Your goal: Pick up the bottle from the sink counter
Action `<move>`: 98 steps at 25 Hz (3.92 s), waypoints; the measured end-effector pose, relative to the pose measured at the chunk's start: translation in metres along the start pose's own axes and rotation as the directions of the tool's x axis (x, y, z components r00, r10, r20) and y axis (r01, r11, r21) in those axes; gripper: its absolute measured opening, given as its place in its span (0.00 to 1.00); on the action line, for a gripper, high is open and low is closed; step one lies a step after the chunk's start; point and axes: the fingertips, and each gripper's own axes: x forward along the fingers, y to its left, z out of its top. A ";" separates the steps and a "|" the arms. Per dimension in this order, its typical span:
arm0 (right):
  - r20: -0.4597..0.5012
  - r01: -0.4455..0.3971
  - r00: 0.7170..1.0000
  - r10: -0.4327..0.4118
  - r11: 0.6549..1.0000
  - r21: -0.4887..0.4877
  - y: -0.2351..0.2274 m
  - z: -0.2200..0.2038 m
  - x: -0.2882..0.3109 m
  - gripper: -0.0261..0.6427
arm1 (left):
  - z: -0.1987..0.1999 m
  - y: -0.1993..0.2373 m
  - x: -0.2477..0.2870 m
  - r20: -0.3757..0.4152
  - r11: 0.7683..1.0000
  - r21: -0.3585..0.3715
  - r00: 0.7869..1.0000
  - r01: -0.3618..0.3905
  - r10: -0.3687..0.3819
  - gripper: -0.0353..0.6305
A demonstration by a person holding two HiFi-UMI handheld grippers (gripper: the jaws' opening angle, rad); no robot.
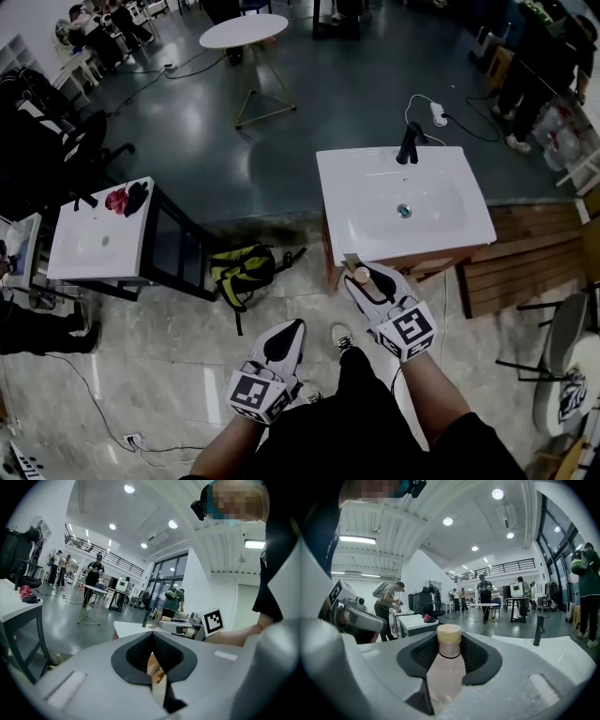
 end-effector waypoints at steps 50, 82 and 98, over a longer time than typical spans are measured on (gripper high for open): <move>0.000 0.048 0.999 -0.048 0.997 0.060 0.056 -0.030 -0.291 0.25 | -0.066 -0.222 -0.047 -0.037 0.998 0.043 0.998 0.051 -0.050 0.06; 0.008 -0.013 1.000 0.012 0.999 0.046 0.059 -0.047 -0.364 0.25 | -0.096 -0.299 -0.050 -0.029 0.998 0.054 1.000 0.013 -0.011 0.06; 0.004 0.010 1.000 -0.011 0.998 0.058 0.050 -0.051 -0.368 0.25 | -0.097 -0.304 -0.043 -0.033 0.998 0.057 0.999 0.029 -0.027 0.06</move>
